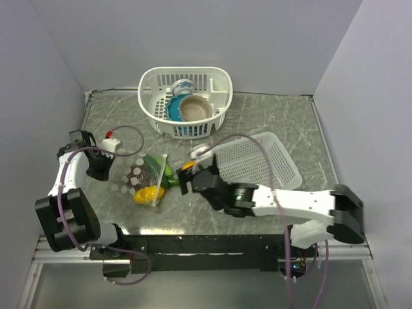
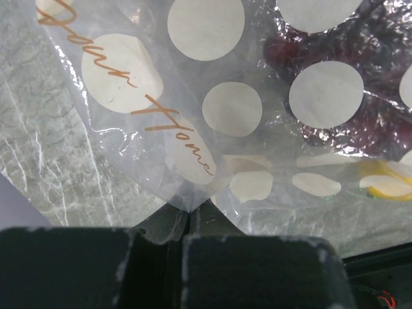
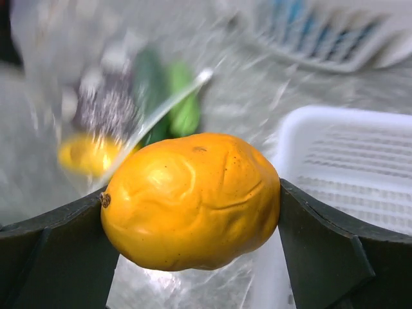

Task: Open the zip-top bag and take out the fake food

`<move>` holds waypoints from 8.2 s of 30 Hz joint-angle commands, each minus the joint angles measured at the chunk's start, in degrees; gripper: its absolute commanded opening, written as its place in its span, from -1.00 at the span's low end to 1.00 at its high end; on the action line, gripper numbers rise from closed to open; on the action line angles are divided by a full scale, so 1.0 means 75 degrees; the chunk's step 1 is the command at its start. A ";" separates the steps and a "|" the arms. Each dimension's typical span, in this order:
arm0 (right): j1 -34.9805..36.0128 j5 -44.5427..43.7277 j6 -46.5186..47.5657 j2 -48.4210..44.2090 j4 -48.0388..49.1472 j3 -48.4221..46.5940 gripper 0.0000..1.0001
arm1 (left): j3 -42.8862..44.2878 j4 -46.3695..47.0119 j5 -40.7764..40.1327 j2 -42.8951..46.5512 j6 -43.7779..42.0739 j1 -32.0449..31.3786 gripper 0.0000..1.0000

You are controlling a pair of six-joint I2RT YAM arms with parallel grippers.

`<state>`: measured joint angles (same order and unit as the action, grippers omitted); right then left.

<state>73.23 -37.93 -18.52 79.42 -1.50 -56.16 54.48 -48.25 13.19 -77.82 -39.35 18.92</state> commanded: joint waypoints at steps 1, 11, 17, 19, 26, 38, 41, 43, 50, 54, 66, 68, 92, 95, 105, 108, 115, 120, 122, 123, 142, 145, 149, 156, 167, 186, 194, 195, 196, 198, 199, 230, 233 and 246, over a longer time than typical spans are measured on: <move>-0.1101 -0.0862 -0.1806 -0.1269 -0.1662 0.0454 -1.00 | -0.0255 0.0433 -0.0095 0.0088 0.0138 -0.0014 -0.99; -0.3518 -0.0718 -0.2850 -0.1157 -0.2823 0.1466 1.00 | -0.0490 0.0855 -0.0270 -0.0100 0.0208 -0.0038 -0.99; -0.3506 -0.1047 -0.2523 -0.0722 -0.3175 0.0587 1.00 | -0.0397 0.0680 -0.0200 -0.0113 0.0150 -0.0026 -0.98; -0.3495 -0.0990 -0.2267 -0.0640 -0.3316 0.0260 1.00 | -0.0385 0.0644 -0.0212 -0.0066 0.0126 -0.0038 -0.98; -0.0898 -0.0581 -0.0590 -0.0231 -0.1841 -0.0280 0.87 | -0.0268 0.0574 -0.0107 -0.0100 0.0196 -0.0026 -0.99; -0.0108 0.1262 0.1226 0.2827 0.0059 -0.1323 0.94 | 0.0106 0.0820 -0.0341 -0.0721 0.0407 -0.0190 -0.98; -0.0260 0.1284 0.1625 0.3565 0.0153 -0.1722 0.93 | 0.0142 0.0797 -0.0259 -0.0722 0.0442 -0.0237 -0.99; -0.0516 0.1412 0.1650 0.3789 0.0153 -0.1980 0.92 | 0.0142 0.0808 -0.0270 -0.0721 0.0408 -0.0237 -0.98; -0.0987 0.2256 0.1615 0.4304 0.0434 -0.2179 0.82 | -0.0022 0.0949 -0.0435 -0.0780 0.0314 -0.0249 -0.98; -0.0999 0.2643 0.1451 0.4551 0.0340 -0.2285 0.64 | 0.0025 0.0902 -0.0388 -0.0768 0.0314 -0.0249 -0.99; -0.1010 0.3019 0.0994 0.4458 0.0305 -0.1887 0.12 | -0.0033 0.0820 -0.0353 -0.0522 0.0337 -0.0237 -0.99; -0.1010 0.2856 0.0970 0.4190 0.0328 -0.1701 -0.08 | -0.0092 0.0832 -0.0364 -0.0440 0.0337 -0.0237 -0.98; -0.2696 -0.0662 -0.3047 -0.1285 -0.3725 0.1498 -0.32 | -0.0057 0.0668 -0.0329 -0.0206 0.0337 -0.0214 -0.98; -0.2803 -0.0579 -0.2969 -0.1191 -0.3645 0.1571 0.64 | -0.0022 0.0621 -0.0318 -0.0206 0.0325 -0.0214 -0.98; -0.1461 0.0089 -0.0814 -0.1180 -0.1970 0.0107 1.00 | 0.0049 0.0609 -0.0317 -0.0287 0.0348 -0.0225 -0.98; -0.0720 0.0159 0.0148 -0.0221 -0.1255 -0.0374 1.00 | 0.0049 0.0621 -0.0306 -0.0311 0.0360 -0.0214 -0.98; -0.0577 0.2256 0.1321 0.1934 -0.0152 -0.0866 0.93 | 0.0014 0.0609 -0.0340 -0.0253 0.0314 -0.0225 -0.98; -0.0647 0.2409 0.1357 0.2874 -0.0234 -0.1511 0.87 | 0.0002 0.0632 -0.0353 -0.0229 0.0255 -0.0225 -0.99; -0.0694 0.2444 0.1310 0.3226 -0.0269 -0.1722 0.85 | -0.0010 0.0632 -0.0353 -0.0253 0.0255 -0.0214 -0.98; -0.0729 0.2479 0.1298 0.3320 -0.0269 -0.1769 0.83 | -0.0010 0.0644 -0.0364 -0.0229 0.0243 -0.0214 -0.99; -0.0963 0.2305 0.0771 0.2398 -0.0268 -0.1055 -0.92 | -0.0022 0.0480 -0.0341 0.0052 0.0173 -0.0225 -0.98; -0.1068 0.1942 0.0713 0.1437 -0.0479 -0.0950 -0.96 | -0.0057 0.0492 -0.0422 0.0075 0.0138 -0.0225 -0.98; -0.1897 0.1811 0.0057 0.0393 -0.0749 -0.0482 -1.00 | -0.0080 0.0468 -0.0435 0.0087 0.0114 -0.0214 -0.98; -0.2837 -0.0015 -0.1853 -0.0277 -0.2060 0.0854 -0.82 | -0.0185 0.0562 -0.0481 0.0064 0.0079 -0.0214 -0.98; -0.2266 -0.0439 -0.1083 0.0086 -0.1970 -0.0514 1.00 | -0.0221 0.0597 -0.0493 0.0040 0.0091 -0.0225 -0.99; -0.1280 0.2175 0.0490 0.4446 -0.0914 -0.3352 0.36 | -0.0103 0.0515 -0.0388 -0.0030 0.0009 -0.0214 -0.98; -0.1291 0.2468 0.0478 0.5159 -0.0715 -0.3550 0.48 | -0.0150 0.0539 -0.0364 -0.0018 -0.0003 -0.0225 -0.99; -0.1292 0.2479 0.0431 0.5242 -0.0749 -0.3678 0.44 | -0.0151 0.0527 -0.0353 -0.0007 -0.0003 -0.0214 -0.98; -0.1303 0.2514 0.0431 0.5324 -0.0761 -0.3715 0.40 | -0.0151 0.0527 -0.0341 -0.0007 -0.0003 -0.0214 -0.98; -0.1303 0.2538 0.0396 0.5489 -0.0715 -0.3715 0.22 | -0.0186 0.0515 -0.0364 0.0017 -0.0015 -0.0225 -0.98; -0.1315 0.2585 0.0372 0.5524 -0.0656 -0.3703 0.15 | -0.0186 0.0515 -0.0364 0.0028 -0.0049 -0.0214 -0.98; -0.2862 -0.0228 -0.3122 -0.2257 -0.3492 0.1982 0.86 | -0.0644 0.1476 -0.1384 -0.0486 0.0758 -0.1514 -0.98; -0.2325 -0.0344 -0.2549 -0.2421 -0.3025 0.1666 1.00 | -0.0257 0.1547 -0.1688 -0.0955 0.1121 -0.1818 -0.98; -0.0085 0.0814 0.1320 0.0576 0.0362 -0.0268 1.00 | 0.0599 0.1734 -0.2204 -0.2537 0.1426 -0.2464 -0.98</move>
<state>70.81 -36.32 -18.63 76.75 -6.48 -53.32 56.10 -36.60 -1.85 -94.50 -30.33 0.95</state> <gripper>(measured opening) 0.999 0.017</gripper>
